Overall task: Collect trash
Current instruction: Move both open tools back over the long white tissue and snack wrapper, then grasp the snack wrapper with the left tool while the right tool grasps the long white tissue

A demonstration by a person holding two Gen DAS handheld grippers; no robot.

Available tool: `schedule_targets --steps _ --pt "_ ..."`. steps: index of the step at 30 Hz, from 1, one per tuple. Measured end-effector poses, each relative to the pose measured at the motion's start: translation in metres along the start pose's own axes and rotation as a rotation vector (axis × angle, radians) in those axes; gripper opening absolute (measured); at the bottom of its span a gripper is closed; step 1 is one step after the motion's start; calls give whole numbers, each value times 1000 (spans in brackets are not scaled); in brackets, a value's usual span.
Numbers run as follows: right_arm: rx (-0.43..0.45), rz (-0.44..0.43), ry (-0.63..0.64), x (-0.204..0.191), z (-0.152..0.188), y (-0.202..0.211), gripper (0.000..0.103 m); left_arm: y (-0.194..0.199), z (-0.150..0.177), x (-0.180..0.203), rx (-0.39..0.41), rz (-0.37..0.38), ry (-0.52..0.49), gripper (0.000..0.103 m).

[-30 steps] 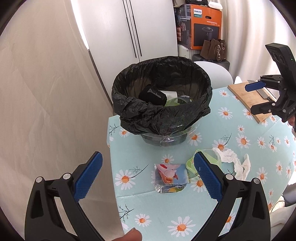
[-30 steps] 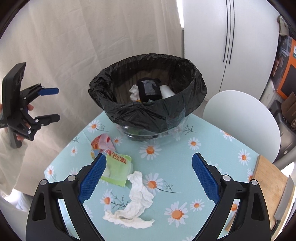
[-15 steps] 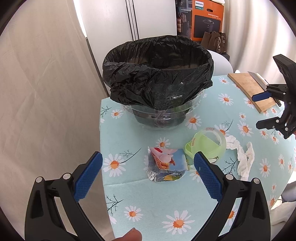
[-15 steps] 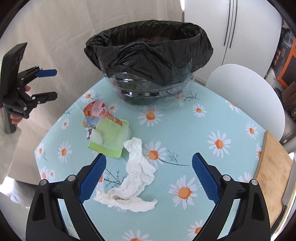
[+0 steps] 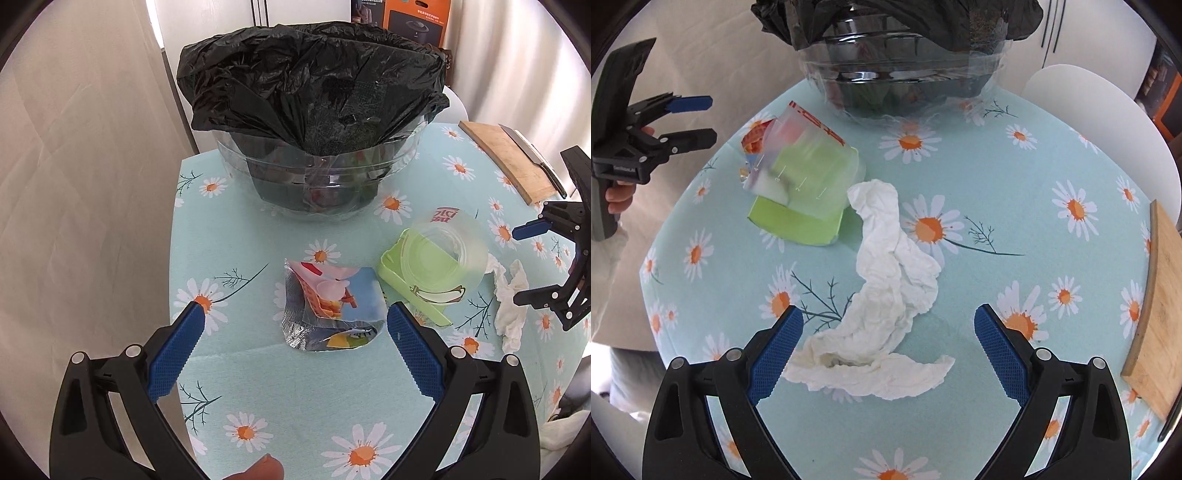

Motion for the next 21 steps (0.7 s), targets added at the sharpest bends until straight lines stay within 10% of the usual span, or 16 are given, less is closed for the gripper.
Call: schedule_targets --steps 7,14,21 --pt "-16 29 -48 6 0 -17 87 -20 8 -5 -38 14 7 97" --pt "-44 -31 -76 9 2 -30 20 -30 4 -8 -58 36 -7 97" --pt "-38 -58 -62 11 7 -25 12 -45 -5 -10 -88 74 -5 97"
Point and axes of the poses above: each gripper's, at about its wrist camera, not at the fingertips, and y roughly against the way its jaws point, x to its right, z to its underside, the point moved 7 cm from there along -y, roughly the way its jaws point, and after that the axes turned 11 degrees about y, right-handed, at the moved point
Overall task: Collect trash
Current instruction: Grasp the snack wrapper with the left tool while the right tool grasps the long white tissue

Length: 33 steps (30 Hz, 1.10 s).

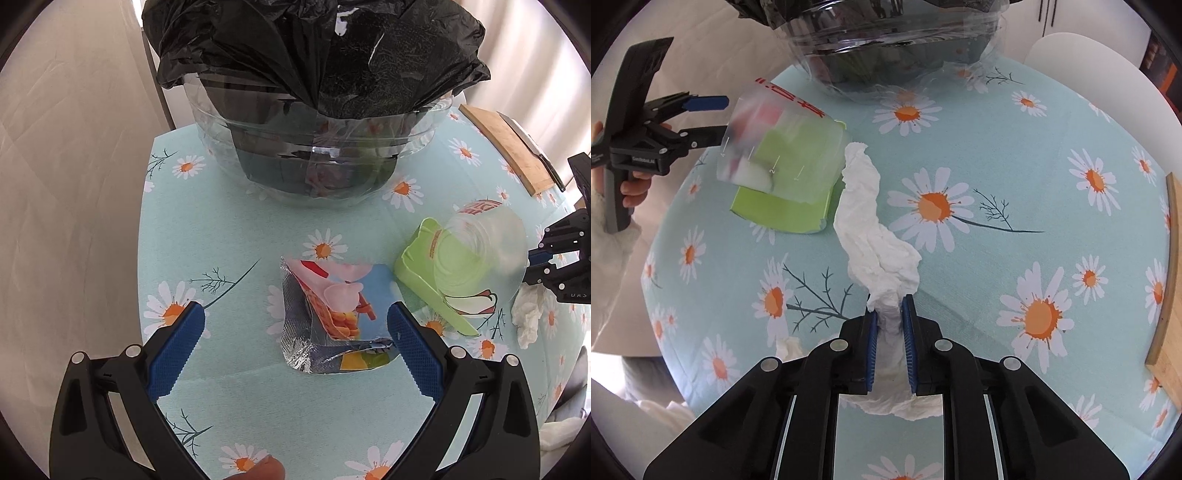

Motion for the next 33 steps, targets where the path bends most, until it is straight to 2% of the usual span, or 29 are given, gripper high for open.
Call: schedule_targets --steps 9,10,11,15,16,19,25,33 --pt "-4 50 -42 24 8 25 12 -24 -7 0 -63 84 15 95" --pt "-3 52 -51 28 8 26 12 -26 -7 1 -72 96 9 89" --pt "-5 54 -57 31 9 28 12 -28 -6 4 -86 110 -2 73" --pt "-4 80 -75 46 7 28 12 -33 -3 12 -112 126 -59 41" --pt "-1 80 -79 47 6 28 12 -32 -4 14 -112 132 -61 29" --pt "5 85 -81 46 -1 29 13 -31 -4 16 -121 139 -61 14" --pt "23 90 -79 47 -4 40 13 -18 -3 22 -127 128 -69 8" --pt "83 85 -51 31 3 73 13 20 10 32 -122 79 -65 7"
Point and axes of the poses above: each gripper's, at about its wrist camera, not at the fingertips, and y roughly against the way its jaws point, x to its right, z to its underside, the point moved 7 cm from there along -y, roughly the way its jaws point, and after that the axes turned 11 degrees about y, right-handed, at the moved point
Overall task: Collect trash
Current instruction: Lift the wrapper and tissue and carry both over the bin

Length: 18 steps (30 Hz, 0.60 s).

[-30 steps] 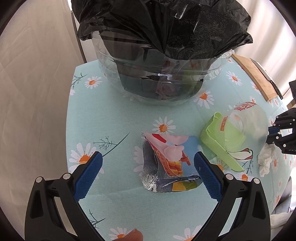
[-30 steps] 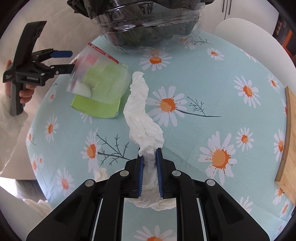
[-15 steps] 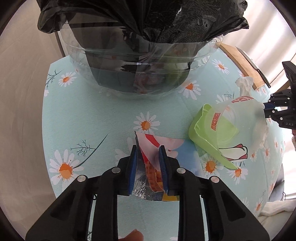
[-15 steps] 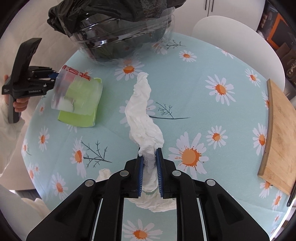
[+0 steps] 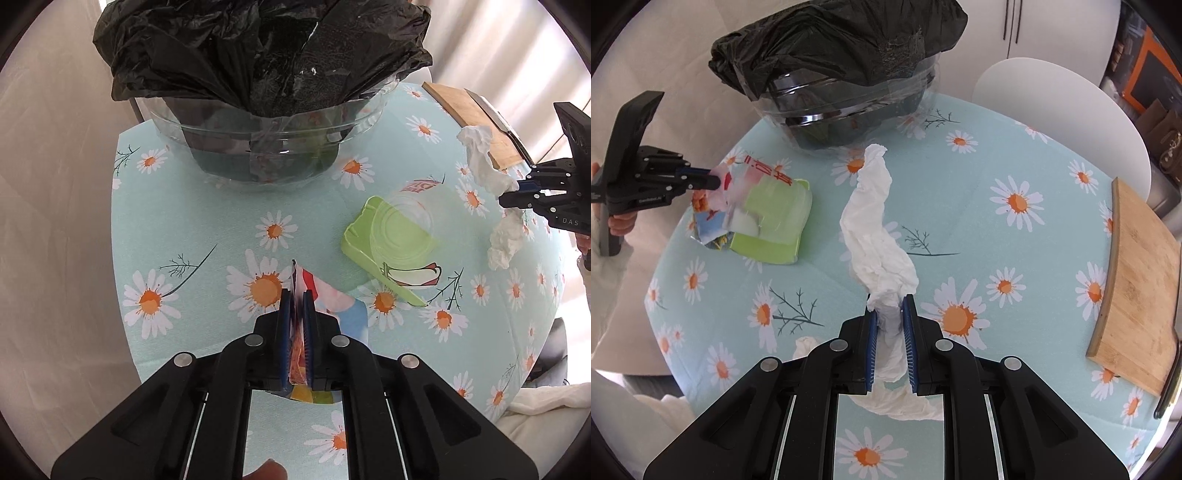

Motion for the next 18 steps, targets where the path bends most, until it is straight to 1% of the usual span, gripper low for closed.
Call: schedule_targets --steps 4,11,18 --pt "31 -6 23 -5 1 17 13 21 9 3 17 -46 12 6" --pt "107 -22 64 -11 1 45 13 63 31 8 74 -110 48 7" --pt "186 -28 109 -17 -4 73 13 102 46 26 139 -178 80 7"
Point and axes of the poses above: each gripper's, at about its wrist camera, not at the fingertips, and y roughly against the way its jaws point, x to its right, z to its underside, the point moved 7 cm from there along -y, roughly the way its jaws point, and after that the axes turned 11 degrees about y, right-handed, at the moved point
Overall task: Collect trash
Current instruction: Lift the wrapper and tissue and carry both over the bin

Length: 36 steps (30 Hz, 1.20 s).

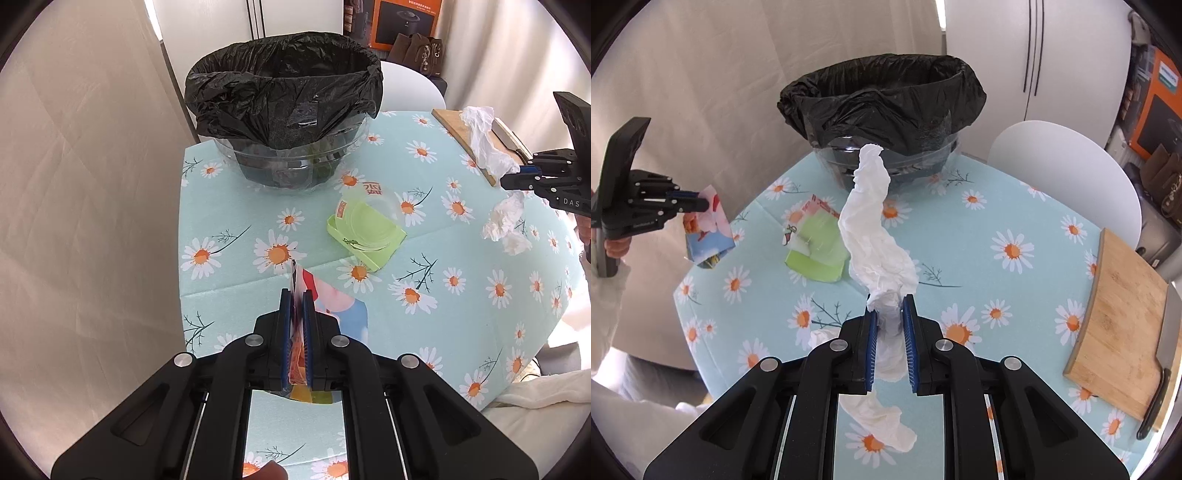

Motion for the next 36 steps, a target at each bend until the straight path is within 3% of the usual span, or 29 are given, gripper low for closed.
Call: schedule_targets --steps 14,23,31,36 --pt "153 -19 76 -13 -51 50 13 83 -25 -10 142 -94 17 7" --pt "251 12 85 -6 -94 86 13 113 -65 -19 227 -107 -7 7" --pt "282 57 115 5 -135 95 13 133 -110 -24 306 -87 -39 7" --pt "311 70 104 15 -162 95 13 122 -145 -14 331 -7 -72 7"
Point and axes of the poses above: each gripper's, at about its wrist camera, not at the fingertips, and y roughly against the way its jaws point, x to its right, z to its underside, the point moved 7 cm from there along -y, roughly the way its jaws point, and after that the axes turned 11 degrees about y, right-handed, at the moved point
